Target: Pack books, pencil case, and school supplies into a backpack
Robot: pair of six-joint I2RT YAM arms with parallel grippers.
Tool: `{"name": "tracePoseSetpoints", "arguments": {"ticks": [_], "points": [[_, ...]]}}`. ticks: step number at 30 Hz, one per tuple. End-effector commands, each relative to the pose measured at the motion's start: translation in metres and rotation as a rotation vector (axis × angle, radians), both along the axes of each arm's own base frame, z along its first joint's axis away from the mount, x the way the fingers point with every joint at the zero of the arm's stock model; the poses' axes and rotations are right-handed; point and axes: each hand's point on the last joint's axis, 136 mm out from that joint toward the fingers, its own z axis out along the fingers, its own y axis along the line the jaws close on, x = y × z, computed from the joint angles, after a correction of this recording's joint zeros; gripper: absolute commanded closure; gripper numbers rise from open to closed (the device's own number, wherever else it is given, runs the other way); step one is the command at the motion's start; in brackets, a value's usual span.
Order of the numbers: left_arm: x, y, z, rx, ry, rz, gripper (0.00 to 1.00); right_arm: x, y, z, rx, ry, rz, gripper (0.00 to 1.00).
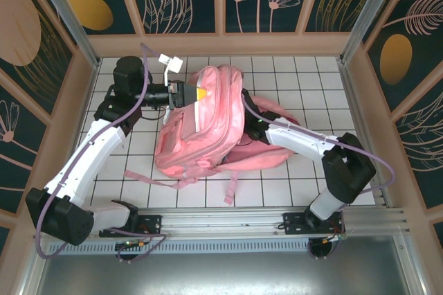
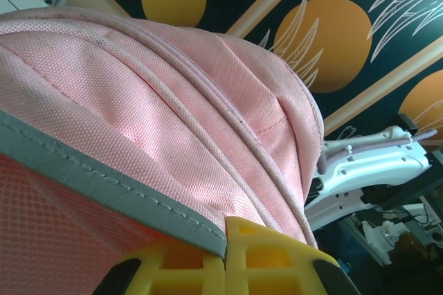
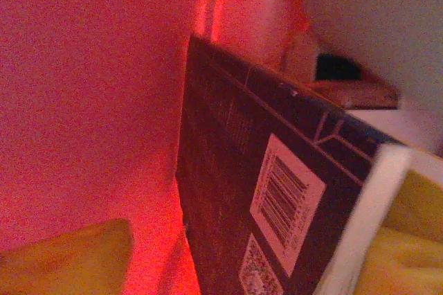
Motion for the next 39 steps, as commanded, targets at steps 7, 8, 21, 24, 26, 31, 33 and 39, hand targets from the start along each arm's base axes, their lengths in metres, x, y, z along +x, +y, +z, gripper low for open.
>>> {"name": "tracePoseSetpoints", "arguments": {"ticks": [7, 8, 21, 24, 26, 31, 33, 39], "points": [[0.036, 0.055, 0.045, -0.025, -0.299, 0.366, 1.0, 0.021, -0.078, 0.082, -0.03, -0.348, -0.165, 0.12], [0.047, 0.067, 0.039, -0.008, -0.282, 0.442, 1.0, 0.022, -0.09, 0.087, -0.039, -0.368, -0.2, 0.12], [0.13, 0.153, -0.021, 0.275, -0.096, 0.965, 1.0, 0.032, -0.212, 0.079, -0.214, -0.427, -0.562, 0.25], [0.152, 0.165, -0.036, 0.351, -0.047, 1.037, 1.0, 0.042, -0.207, 0.046, -0.262, -0.352, -0.509, 0.24], [0.165, 0.177, -0.044, 0.394, -0.024, 1.105, 1.0, 0.051, -0.205, 0.021, -0.315, -0.305, -0.475, 0.23], [0.195, 0.19, -0.068, 0.468, 0.044, 1.17, 0.99, 0.081, -0.208, -0.027, -0.354, -0.193, -0.458, 0.22], [0.202, 0.176, -0.077, 0.439, 0.073, 1.101, 0.77, 0.094, -0.206, -0.041, -0.35, -0.161, -0.438, 0.22], [0.187, 0.155, -0.084, 0.373, 0.102, 0.982, 0.55, 0.119, -0.186, -0.083, -0.364, -0.071, -0.332, 0.22]]}}
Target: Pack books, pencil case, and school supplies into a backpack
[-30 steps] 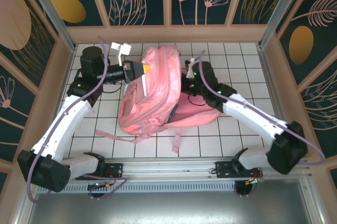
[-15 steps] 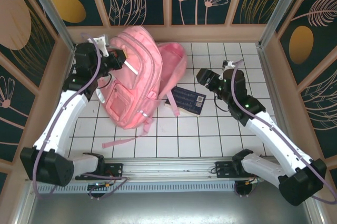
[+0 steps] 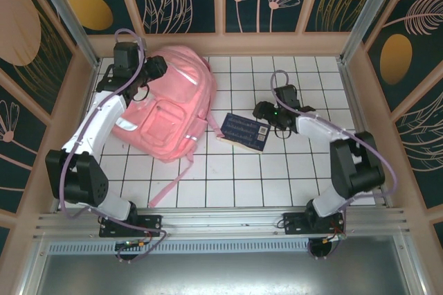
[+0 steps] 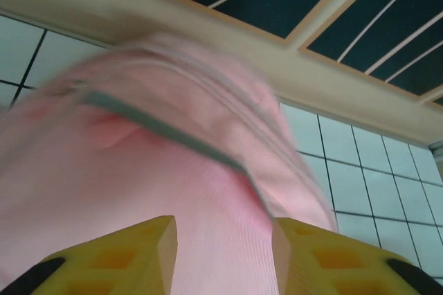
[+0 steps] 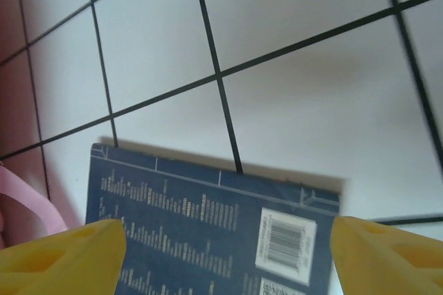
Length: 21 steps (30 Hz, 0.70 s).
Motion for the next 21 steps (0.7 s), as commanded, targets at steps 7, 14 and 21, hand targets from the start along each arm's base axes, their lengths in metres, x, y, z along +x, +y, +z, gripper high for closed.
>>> {"name": "tracePoseSetpoints", "arguments": {"ticks": [7, 14, 21], "points": [[-0.061, -0.037, 0.011, -0.195, -0.039, -0.163, 0.52, 0.025, 0.025, -0.019, 0.022, 0.008, 0.132, 0.23], [-0.133, -0.137, -0.043, -0.252, 0.119, -0.43, 0.51, 0.029, 0.028, -0.041, -0.007, 0.042, 0.183, 0.23], [-0.17, -0.165, -0.13, -0.224, 0.354, -0.405, 0.46, -0.013, 0.036, -0.052, 0.067, 0.092, 0.222, 0.24]]}}
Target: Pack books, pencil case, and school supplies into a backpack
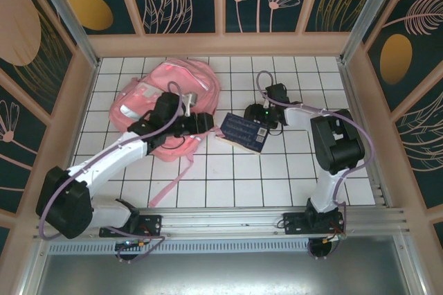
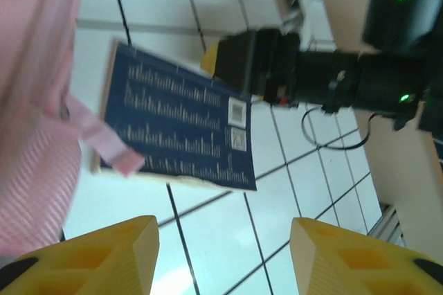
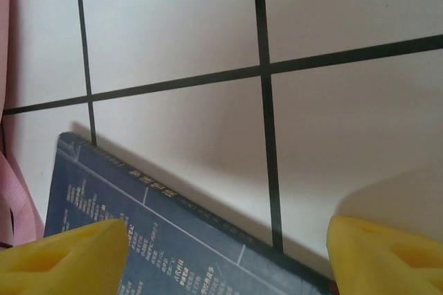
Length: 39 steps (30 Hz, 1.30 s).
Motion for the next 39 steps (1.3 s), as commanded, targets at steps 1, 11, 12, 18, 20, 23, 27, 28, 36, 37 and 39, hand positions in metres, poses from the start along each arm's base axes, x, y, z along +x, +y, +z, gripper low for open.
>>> {"name": "tracePoseSetpoints", "arguments": {"ticks": [1, 11, 12, 18, 20, 23, 27, 28, 36, 37, 39], "points": [[0.001, 0.002, -0.043, 0.034, 0.131, 0.087, 0.45, -0.037, 0.009, -0.003, 0.053, 0.051, 0.053, 0.24], [0.005, -0.012, -0.117, 0.088, 0.309, 0.083, 0.43, -0.123, 0.036, 0.029, 0.148, 0.004, 0.182, 0.25], [0.006, -0.014, -0.121, 0.092, 0.317, 0.077, 0.43, -0.124, 0.034, 0.033, 0.15, -0.007, 0.174, 0.25], [0.008, -0.017, -0.146, 0.158, 0.359, 0.076, 0.43, -0.106, 0.018, 0.039, 0.162, -0.003, 0.123, 0.26], [0.006, -0.017, -0.15, 0.181, 0.371, 0.079, 0.42, -0.104, 0.023, 0.035, 0.184, 0.034, 0.15, 0.27], [0.002, -0.016, -0.154, 0.217, 0.383, 0.081, 0.42, -0.101, 0.029, 0.025, 0.173, 0.085, 0.182, 0.28], [-0.002, -0.015, -0.162, 0.253, 0.399, 0.074, 0.41, -0.098, 0.038, 0.018, 0.2, 0.115, 0.206, 0.29], [-0.003, -0.014, -0.165, 0.26, 0.405, 0.074, 0.42, -0.098, 0.042, 0.017, 0.216, 0.125, 0.218, 0.3], [-0.005, -0.013, -0.181, 0.29, 0.419, 0.051, 0.42, -0.11, 0.069, 0.013, 0.313, 0.202, 0.319, 0.34], [-0.006, -0.013, -0.183, 0.294, 0.424, 0.047, 0.43, -0.111, 0.07, 0.013, 0.309, 0.21, 0.323, 0.36], [-0.007, -0.013, -0.186, 0.297, 0.428, 0.043, 0.43, -0.111, 0.071, 0.015, 0.285, 0.199, 0.327, 0.36]]}}
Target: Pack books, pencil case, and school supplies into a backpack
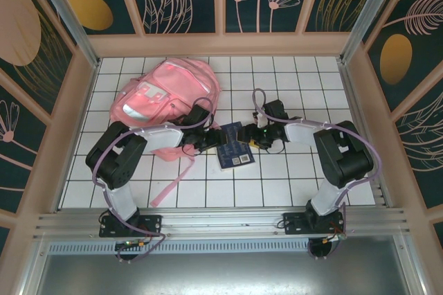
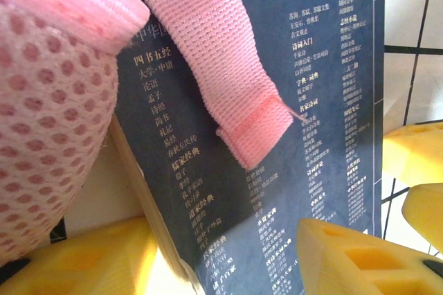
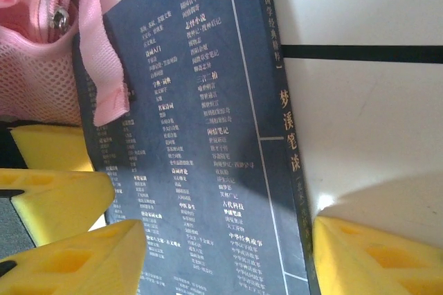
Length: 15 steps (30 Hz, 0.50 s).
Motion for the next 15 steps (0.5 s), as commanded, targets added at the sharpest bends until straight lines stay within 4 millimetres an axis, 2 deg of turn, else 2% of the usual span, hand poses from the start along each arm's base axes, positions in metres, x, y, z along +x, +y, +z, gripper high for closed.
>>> {"name": "tracePoseSetpoints", "arguments": {"ticks": [1, 4, 8, 15], "points": [[-0.014, 0.015, -0.035, 0.094, 0.073, -0.016, 0.44, -0.009, 0.023, 0.014, 0.066, -0.005, 0.092, 0.36], [-0.014, 0.014, -0.035, 0.086, 0.071, -0.03, 0.46, -0.013, 0.026, 0.011, 0.095, 0.028, 0.105, 0.36], [-0.015, 0.013, -0.035, 0.081, 0.068, -0.044, 0.48, -0.026, 0.042, 0.011, 0.232, 0.117, 0.143, 0.37], [-0.015, 0.011, -0.034, 0.07, 0.064, -0.055, 0.5, -0.021, 0.054, 0.052, 0.377, 0.089, 0.129, 0.39]]}}
